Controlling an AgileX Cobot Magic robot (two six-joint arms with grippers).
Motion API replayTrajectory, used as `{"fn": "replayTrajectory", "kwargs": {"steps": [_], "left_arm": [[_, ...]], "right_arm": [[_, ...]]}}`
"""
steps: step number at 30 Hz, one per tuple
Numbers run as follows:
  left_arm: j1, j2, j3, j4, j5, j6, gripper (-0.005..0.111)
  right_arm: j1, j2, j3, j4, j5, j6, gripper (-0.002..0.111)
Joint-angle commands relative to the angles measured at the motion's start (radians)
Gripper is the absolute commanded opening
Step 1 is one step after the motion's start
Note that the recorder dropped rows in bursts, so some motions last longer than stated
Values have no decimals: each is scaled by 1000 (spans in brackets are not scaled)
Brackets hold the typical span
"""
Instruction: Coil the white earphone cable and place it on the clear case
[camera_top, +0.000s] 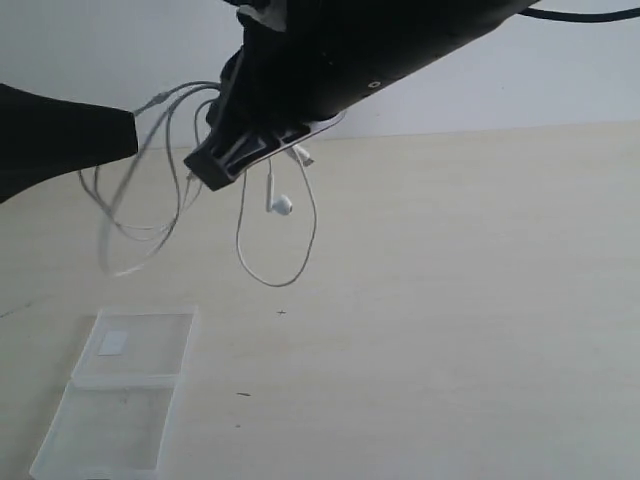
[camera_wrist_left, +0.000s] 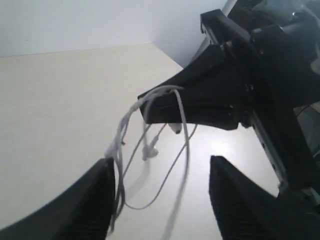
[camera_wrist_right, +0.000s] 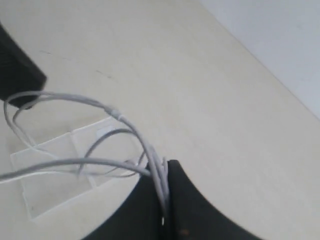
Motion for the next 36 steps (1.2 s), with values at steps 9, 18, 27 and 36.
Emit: {"fn": "replayTrajectory", "kwargs": {"steps": [9,18,27,36], "left_arm": [[1,1,-9,3,100,-18,41],[79,-25,-9,3,246,-22,0],[291,-243,116,3,246,-56,0],[344,-539,272,3,265,-79,0]], "right_arm": [[-86,-9,-7,-73,40,38,0],[-57,-37,-7,37,261,36,0],[121,47,-94,28,329,219,0],[129,461,-554,137,584,488,0]]}}
